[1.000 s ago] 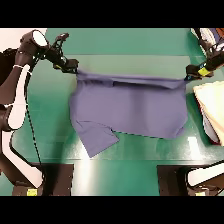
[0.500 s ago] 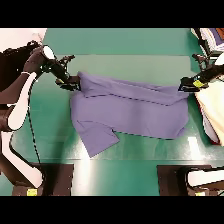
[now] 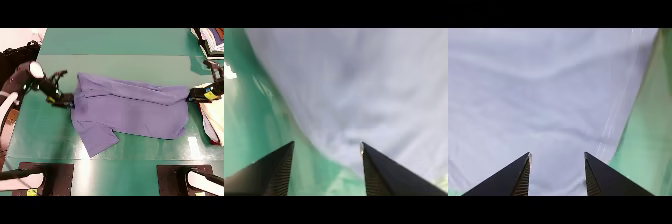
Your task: Fold the shirts.
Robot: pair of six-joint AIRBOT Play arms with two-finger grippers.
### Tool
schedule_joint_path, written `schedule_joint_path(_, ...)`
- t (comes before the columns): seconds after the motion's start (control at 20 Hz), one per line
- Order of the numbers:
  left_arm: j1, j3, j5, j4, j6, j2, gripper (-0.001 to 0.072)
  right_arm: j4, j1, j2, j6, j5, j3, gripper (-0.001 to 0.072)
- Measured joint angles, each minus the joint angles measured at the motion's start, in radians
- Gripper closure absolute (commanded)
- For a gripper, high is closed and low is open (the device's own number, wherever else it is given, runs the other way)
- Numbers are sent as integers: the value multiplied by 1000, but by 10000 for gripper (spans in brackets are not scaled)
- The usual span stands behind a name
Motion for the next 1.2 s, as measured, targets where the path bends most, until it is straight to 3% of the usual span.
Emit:
schedule_joint_path(0.35, -1, -470, 126, -201, -19, 257, 228, 22, -10, 175, 0, -6, -167, 327)
schedule_joint_path(0.7, 0, -622, 247, -414, 63, 295, 230, 27, -10, 244, 0, -3, -192, 327)
schedule_joint_path(0.75, 0, -630, 257, -428, 69, 296, 333, 27, -11, 249, 0, 2, -193, 328)
schedule_joint_path(0.8, -1, -636, 272, -433, 75, 296, 634, 27, -12, 254, 2, 5, -196, 327)
schedule_joint_path(0.9, 0, -642, 303, -435, 91, 297, 685, 28, -27, 260, 8, 17, -220, 327)
schedule_joint_path(1.2, 0, -603, 303, -465, 137, 298, 685, 30, -178, 267, 26, 39, -434, 326)
